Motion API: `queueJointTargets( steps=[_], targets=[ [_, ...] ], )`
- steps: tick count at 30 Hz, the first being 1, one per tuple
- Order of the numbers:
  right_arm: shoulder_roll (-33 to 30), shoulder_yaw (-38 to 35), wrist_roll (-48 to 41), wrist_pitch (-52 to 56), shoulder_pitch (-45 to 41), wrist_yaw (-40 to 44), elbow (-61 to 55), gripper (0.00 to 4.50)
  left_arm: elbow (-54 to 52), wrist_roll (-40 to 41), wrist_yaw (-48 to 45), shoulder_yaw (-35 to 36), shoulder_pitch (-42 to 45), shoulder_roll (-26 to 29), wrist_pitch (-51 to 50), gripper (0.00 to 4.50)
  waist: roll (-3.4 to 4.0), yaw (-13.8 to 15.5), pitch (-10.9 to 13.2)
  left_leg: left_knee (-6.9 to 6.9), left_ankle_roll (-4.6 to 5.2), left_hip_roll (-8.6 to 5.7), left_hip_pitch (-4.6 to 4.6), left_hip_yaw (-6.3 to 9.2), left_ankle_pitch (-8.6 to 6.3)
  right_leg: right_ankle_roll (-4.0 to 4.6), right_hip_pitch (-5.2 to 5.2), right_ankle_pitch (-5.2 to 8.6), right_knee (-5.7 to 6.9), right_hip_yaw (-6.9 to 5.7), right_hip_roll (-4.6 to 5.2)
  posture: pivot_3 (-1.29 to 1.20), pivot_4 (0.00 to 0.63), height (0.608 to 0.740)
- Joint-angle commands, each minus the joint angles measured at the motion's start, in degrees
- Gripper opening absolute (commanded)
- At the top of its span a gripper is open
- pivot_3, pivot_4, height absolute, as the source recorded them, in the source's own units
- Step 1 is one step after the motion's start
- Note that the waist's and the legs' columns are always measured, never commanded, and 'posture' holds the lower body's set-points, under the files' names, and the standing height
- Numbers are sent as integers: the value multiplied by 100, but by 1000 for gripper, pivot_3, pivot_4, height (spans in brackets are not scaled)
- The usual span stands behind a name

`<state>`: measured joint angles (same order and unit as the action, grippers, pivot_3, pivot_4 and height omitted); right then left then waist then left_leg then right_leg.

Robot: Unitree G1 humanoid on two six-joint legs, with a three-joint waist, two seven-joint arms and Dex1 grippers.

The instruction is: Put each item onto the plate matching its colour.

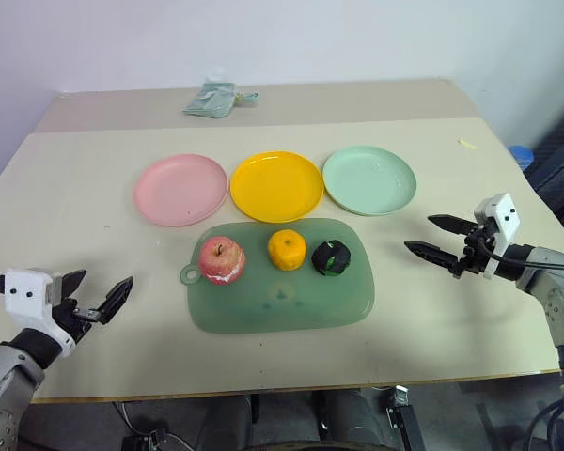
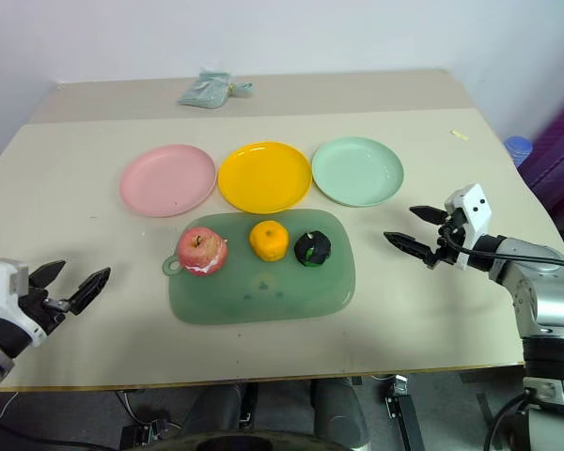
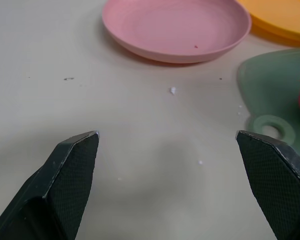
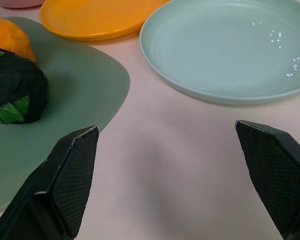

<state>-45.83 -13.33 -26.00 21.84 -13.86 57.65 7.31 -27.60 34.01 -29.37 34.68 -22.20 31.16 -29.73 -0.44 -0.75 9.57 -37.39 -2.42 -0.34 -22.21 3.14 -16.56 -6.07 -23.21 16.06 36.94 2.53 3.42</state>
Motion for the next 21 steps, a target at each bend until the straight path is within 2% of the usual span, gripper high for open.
queueJointTargets(
  steps=[1,12,21],
  targets=[
    [46,-52,-69,17,-75,-53,-281,4439,-207,53,59,130,-8,-2,26,4500,0,2,0,0,0,0,0,0,0,0,0,0,0,0,0,0,150,740],
    [207,-51,20,143,-229,-469,-372,4439,-354,317,241,-28,225,-52,-103,4500,0,9,0,-1,0,0,0,0,0,0,0,0,1,0,-1,0,150,740],
    [306,-407,-544,701,236,-798,-1339,4439,302,471,-15,-251,1161,217,-200,4500,0,3,0,-1,0,-1,0,3,0,-1,1,0,5,0,-8,0,150,740]
  ],
)
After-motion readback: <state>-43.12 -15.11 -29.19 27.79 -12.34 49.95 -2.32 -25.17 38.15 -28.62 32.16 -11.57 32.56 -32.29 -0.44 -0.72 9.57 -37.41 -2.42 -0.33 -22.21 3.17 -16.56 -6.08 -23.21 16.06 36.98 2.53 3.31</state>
